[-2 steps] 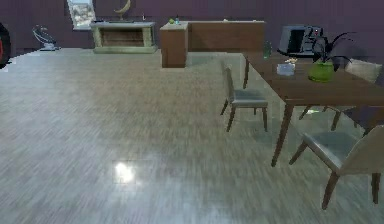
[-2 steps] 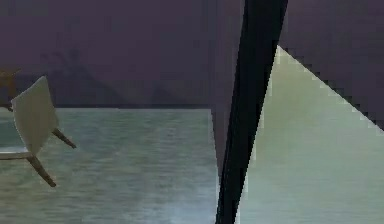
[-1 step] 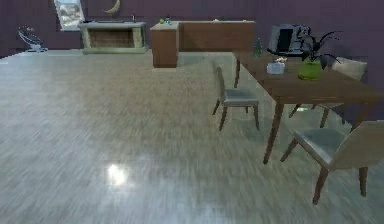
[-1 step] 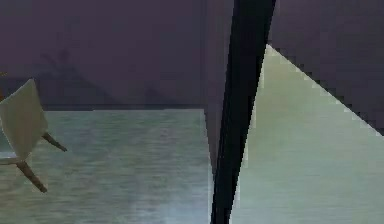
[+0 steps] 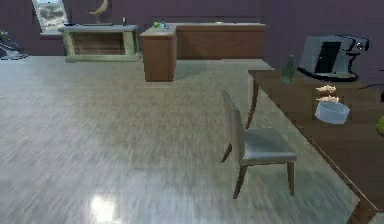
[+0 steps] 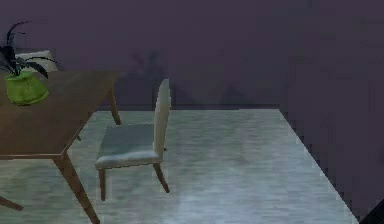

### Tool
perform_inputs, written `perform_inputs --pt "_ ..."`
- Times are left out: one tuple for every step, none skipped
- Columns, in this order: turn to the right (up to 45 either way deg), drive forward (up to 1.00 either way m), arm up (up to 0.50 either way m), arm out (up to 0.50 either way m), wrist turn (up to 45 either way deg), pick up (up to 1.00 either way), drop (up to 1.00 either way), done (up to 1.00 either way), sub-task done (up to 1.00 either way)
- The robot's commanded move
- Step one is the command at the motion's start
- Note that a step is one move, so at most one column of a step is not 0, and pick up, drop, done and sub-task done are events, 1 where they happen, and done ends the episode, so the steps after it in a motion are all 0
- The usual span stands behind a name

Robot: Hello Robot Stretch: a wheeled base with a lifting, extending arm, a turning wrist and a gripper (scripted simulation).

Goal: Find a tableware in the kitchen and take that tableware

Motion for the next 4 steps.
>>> perform_inputs --pt "6.0 0.0 0.0 0.0 0.0 0.0 0.0 0.0 0.0" --pt "0.0 0.5 0.0 0.0 0.0 0.0 0.0 0.0 0.0" --pt "-42.0 0.0 0.0 0.0 0.0 0.0 0.0 0.0 0.0" --pt "45.0 0.0 0.0 0.0 0.0 0.0 0.0 0.0 0.0"
